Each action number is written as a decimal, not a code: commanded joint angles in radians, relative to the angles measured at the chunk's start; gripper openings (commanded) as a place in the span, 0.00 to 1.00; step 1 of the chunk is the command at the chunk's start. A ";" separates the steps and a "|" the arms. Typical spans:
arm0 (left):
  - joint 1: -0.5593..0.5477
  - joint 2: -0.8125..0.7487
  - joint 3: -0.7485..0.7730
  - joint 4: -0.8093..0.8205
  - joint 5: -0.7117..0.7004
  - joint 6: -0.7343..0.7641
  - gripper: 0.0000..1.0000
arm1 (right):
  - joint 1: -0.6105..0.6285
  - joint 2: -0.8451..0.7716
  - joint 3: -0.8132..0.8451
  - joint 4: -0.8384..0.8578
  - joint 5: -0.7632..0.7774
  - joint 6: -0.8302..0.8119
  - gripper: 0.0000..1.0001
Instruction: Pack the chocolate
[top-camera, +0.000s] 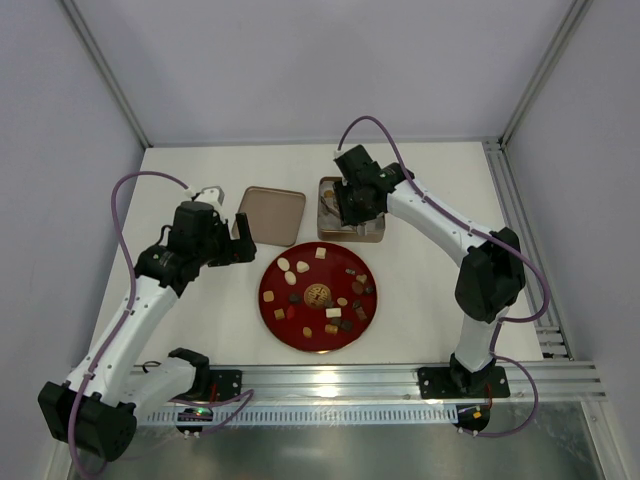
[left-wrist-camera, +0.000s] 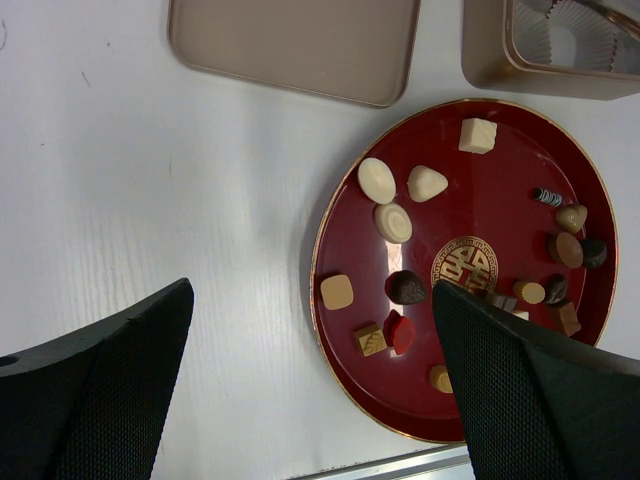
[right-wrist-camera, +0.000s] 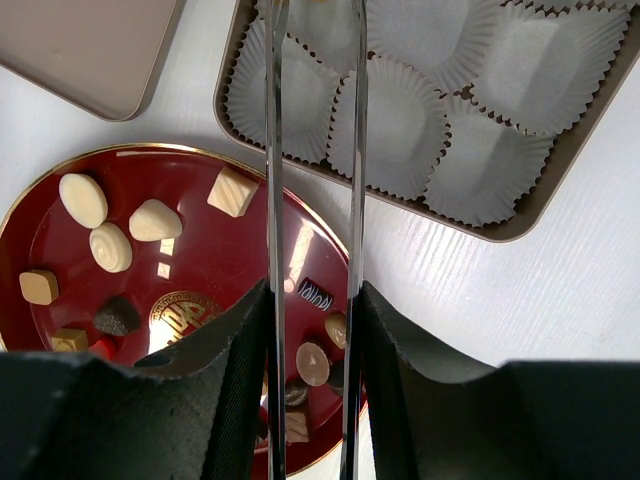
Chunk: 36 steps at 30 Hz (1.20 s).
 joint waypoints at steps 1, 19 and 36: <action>-0.002 0.001 0.009 0.004 0.002 0.002 1.00 | 0.000 -0.034 0.012 0.017 0.022 -0.006 0.41; -0.002 -0.002 0.009 0.007 0.002 0.000 1.00 | 0.029 -0.308 -0.114 -0.004 0.022 0.026 0.41; -0.002 0.002 0.012 0.008 0.005 -0.003 1.00 | 0.447 -0.463 -0.382 -0.026 0.053 0.237 0.41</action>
